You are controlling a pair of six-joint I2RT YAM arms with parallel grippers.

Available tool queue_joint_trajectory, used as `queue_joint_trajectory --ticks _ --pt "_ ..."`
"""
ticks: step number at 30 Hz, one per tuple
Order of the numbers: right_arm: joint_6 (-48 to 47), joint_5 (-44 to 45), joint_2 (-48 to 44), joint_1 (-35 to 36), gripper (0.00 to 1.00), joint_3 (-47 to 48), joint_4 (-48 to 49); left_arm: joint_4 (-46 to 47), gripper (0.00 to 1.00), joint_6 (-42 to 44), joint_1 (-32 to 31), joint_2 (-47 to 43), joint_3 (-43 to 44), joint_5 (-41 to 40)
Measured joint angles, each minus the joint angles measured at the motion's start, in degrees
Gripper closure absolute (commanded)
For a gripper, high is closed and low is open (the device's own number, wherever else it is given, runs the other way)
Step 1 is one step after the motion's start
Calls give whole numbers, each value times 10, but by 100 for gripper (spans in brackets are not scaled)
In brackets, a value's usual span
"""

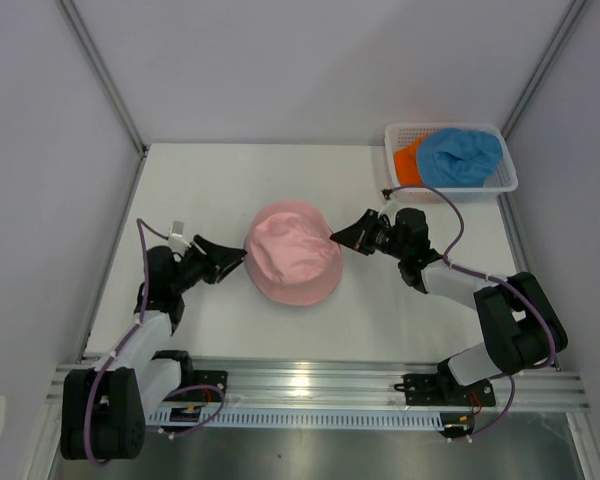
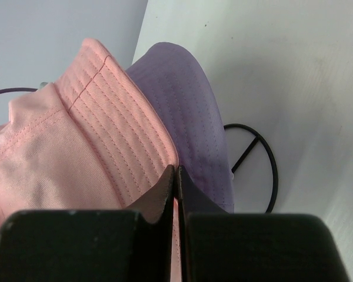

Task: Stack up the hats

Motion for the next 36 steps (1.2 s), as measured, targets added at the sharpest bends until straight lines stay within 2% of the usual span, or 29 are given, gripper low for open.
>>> queue_joint_trajectory --ticks 4,12,19,36 --pt "0 0 0 0 100 0 0 -30 43 11 0 -31 1 0" --pt "0 0 0 0 100 0 0 -125 40 60 0 -99 33 -6" --pt "0 0 0 0 100 0 0 -118 44 64 0 -72 31 -5" --pt "-3 0 0 4 100 0 -4 -36 45 43 -27 0 22 0"
